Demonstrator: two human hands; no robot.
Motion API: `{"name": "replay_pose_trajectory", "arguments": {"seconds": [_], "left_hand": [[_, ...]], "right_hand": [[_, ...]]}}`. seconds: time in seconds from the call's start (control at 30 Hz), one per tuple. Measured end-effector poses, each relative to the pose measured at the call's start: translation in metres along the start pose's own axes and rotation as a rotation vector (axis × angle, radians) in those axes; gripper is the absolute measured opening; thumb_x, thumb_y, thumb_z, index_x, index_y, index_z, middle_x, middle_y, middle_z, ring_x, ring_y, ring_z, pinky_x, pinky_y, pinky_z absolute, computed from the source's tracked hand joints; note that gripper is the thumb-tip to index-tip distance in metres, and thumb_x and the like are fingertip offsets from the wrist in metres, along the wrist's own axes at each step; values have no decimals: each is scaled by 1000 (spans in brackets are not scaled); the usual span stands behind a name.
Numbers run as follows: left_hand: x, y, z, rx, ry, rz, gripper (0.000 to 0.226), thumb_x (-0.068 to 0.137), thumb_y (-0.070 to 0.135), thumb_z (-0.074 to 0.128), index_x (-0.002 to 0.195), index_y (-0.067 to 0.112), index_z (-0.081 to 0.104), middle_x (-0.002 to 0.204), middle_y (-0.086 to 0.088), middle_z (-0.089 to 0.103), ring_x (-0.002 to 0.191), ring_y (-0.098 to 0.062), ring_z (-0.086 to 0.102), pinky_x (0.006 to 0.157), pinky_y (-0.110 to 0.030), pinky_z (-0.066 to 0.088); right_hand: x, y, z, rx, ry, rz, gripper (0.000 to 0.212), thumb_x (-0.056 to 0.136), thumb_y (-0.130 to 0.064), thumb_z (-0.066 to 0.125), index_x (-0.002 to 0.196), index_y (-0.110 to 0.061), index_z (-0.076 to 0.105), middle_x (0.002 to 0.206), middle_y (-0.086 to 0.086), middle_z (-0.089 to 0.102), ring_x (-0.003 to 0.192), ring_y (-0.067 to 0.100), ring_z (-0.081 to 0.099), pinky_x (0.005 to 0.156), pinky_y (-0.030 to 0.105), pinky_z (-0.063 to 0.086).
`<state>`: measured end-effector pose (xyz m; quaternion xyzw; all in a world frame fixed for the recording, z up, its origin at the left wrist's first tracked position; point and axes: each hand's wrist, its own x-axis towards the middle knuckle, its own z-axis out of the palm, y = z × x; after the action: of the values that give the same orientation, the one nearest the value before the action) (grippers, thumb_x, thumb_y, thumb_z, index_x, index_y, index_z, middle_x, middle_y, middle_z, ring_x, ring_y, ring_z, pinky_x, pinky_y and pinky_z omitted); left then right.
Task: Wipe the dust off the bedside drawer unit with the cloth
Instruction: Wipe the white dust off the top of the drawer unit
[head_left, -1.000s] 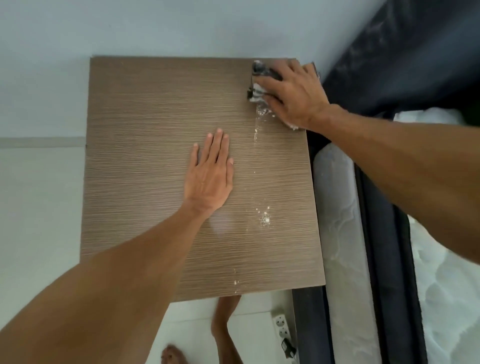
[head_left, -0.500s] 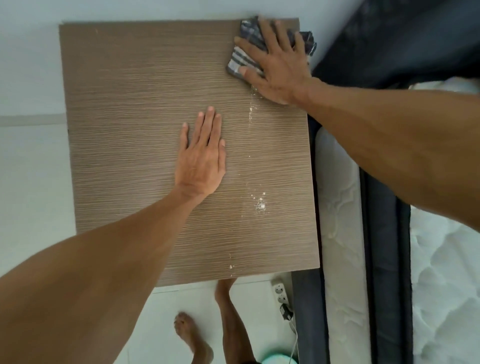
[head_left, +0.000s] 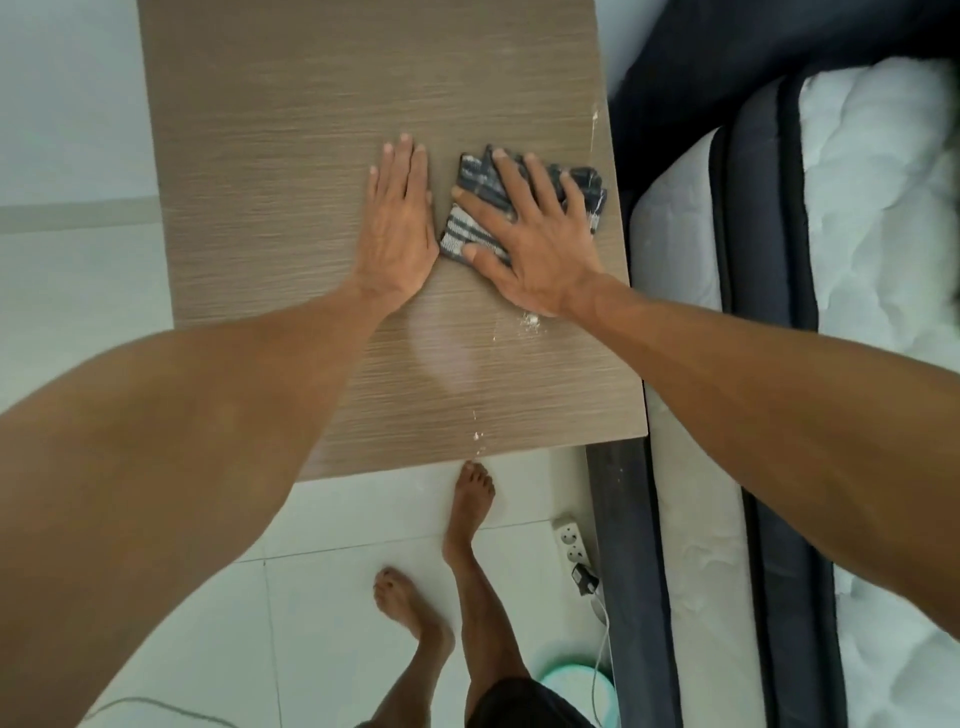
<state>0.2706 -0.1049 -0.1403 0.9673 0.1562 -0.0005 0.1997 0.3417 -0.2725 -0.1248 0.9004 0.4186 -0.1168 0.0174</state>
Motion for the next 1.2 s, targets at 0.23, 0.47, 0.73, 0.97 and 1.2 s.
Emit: {"name": "replay_pose_trajectory", "arguments": {"seconds": [0.23,0.47,0.73,0.97,1.2], "left_hand": [[-59,-7,-5,27,-81,34,50,103,15,24,150,0,18,160,-18,10,149,-34,6,120,-45,7],[-114,-10,-10,83,-132,51,51,102,17,24,150,-1,19,160,-18,13,148,-34,11,119,-48,15],[-171,-6,-11,93,-182,71,50,102,18,26,149,-1,22,159,-18,16,148,-34,12,118,-50,19],[-181,25,-19,85,-223,100,51,102,19,26,149,0,20,160,-17,14,148,-32,10,119,-48,17],[-136,57,-16,110,-231,120,53,103,23,27,150,1,19,160,-16,15,148,-30,11,120,-47,14]], "right_hand": [[-85,-55,23,-8,-4,-21,63,94,-68,15,152,-44,20,163,8,14,148,35,15,115,59,13],[-156,-103,38,35,0,-45,57,98,-60,23,149,-38,35,159,4,30,144,32,29,112,54,26],[-218,-137,53,35,60,-180,66,62,6,73,122,-23,63,139,8,53,97,34,55,77,44,49],[-247,-106,32,-13,-64,-324,55,68,-8,76,121,-23,65,128,6,58,95,29,57,83,44,54],[-201,-22,-13,-42,46,-198,52,75,-14,67,126,-20,61,134,11,55,99,33,58,85,46,53]]}}
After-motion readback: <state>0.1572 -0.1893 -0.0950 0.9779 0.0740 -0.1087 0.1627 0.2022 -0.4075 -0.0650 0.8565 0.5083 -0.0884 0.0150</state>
